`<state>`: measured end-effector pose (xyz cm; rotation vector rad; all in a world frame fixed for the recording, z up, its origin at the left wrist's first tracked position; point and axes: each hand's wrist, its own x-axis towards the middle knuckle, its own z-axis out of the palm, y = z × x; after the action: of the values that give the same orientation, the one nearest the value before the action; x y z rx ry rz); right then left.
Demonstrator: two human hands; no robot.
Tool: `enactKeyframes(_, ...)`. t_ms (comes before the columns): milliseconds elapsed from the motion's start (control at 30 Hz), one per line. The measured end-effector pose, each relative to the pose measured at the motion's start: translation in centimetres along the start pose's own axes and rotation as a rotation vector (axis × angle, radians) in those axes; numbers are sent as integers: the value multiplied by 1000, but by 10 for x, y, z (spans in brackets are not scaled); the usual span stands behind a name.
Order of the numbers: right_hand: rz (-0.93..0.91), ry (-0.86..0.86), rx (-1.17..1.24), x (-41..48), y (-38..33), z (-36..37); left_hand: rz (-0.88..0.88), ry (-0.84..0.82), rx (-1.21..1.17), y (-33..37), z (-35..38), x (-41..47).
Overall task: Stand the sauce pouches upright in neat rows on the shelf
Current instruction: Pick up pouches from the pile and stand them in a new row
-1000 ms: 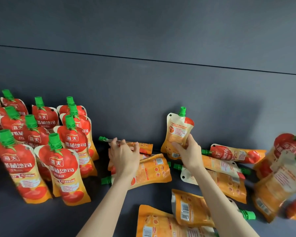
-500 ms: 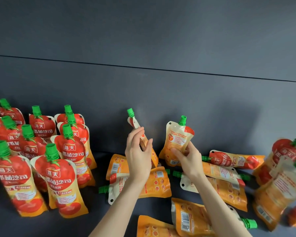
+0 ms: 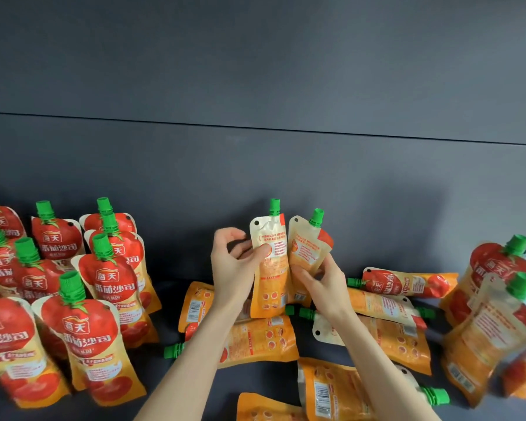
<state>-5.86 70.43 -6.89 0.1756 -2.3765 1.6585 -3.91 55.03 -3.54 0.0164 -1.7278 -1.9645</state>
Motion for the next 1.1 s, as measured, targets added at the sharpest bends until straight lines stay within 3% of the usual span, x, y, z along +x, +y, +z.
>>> enactKeyframes(233, 82, -179, 162, -3, -16, 2, -243, -352, 165, -13, -9, -6)
enactKeyframes(400, 185, -307, 332, -6, -25, -4, -232, -340, 199, -16, -4, -10)
enactKeyframes(633, 313, -369, 351, -5, -30, -4, -219, -443, 179, -2, -6, -5)
enactKeyframes(867, 118, -310, 255, 0, -40, 6, -282, -595, 142, 0, -5, -10)
enactKeyframes(1000, 86, -113, 190, 3, -34, 9, -322, -543, 130, 0, -9, -7)
enactKeyframes(1100, 144, -4, 285, 6, -32, 6, -295, -513, 131, -1, -10, -7)
